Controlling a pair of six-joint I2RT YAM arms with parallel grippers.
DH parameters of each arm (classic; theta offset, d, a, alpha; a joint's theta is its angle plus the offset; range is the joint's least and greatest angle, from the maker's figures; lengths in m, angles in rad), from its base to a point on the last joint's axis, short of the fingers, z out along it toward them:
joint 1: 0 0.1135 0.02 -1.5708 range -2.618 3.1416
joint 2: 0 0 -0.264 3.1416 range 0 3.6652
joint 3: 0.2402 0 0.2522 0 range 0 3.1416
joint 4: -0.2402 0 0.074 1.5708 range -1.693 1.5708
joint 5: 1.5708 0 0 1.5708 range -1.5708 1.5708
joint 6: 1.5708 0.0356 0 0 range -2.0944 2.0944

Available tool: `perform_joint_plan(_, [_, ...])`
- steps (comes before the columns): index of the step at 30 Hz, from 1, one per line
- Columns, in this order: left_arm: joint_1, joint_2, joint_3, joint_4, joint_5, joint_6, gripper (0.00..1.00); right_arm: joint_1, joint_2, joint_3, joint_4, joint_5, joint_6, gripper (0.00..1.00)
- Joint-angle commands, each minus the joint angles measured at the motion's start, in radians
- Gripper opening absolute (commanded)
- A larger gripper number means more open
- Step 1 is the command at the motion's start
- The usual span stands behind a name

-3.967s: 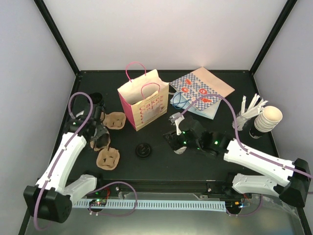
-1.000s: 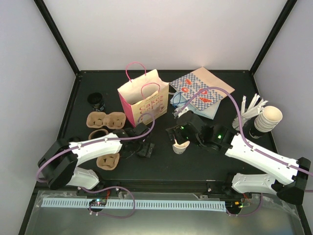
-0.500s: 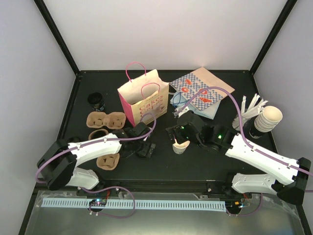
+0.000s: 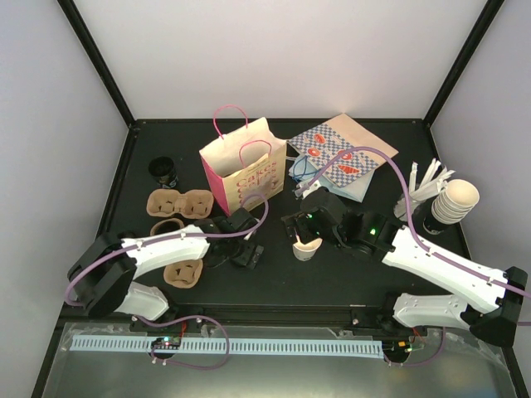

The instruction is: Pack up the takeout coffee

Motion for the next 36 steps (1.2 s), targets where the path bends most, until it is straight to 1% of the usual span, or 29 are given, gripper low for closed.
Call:
perform_joint_plan(1, [-0.005,0.043,0.033,-0.022,-0.02,0.009,0.96,-0.004,-0.006,0.0,0.03,0.002,0.007,1.0])
perform_joint_plan(9, [-0.005,0.025,0.006,-0.025,-0.016,-0.008,0.97,-0.004,-0.001,-0.009,0.031,-0.005,0.014,1.0])
perform_joint_plan(19, [-0.005,0.04,0.003,-0.045,-0.029,-0.011,0.96,-0.004,0.004,-0.009,0.034,-0.013,0.013,1.0])
perform_joint_plan(24, [-0.005,0.048,0.003,-0.051,-0.036,-0.005,0.9,-0.004,0.003,-0.009,0.034,-0.013,0.015,1.0])
perform_joint_plan(33, [-0.006,0.058,0.014,-0.063,-0.042,0.0,0.84,-0.004,0.002,-0.008,0.033,-0.015,0.02,1.0])
perform_joint_plan(34, [-0.006,0.059,0.013,-0.063,-0.042,0.002,0.84,-0.004,0.002,-0.009,0.033,-0.017,0.02,1.0])
perform_joint_plan(35, [-0.007,0.062,0.015,-0.065,-0.044,0.001,0.89,-0.004,0.001,-0.009,0.032,-0.018,0.021,1.0])
perform_joint_plan(36, [-0.007,0.064,0.016,-0.067,-0.048,0.0,0.91,-0.004,0.002,-0.009,0.031,-0.018,0.022,1.0])
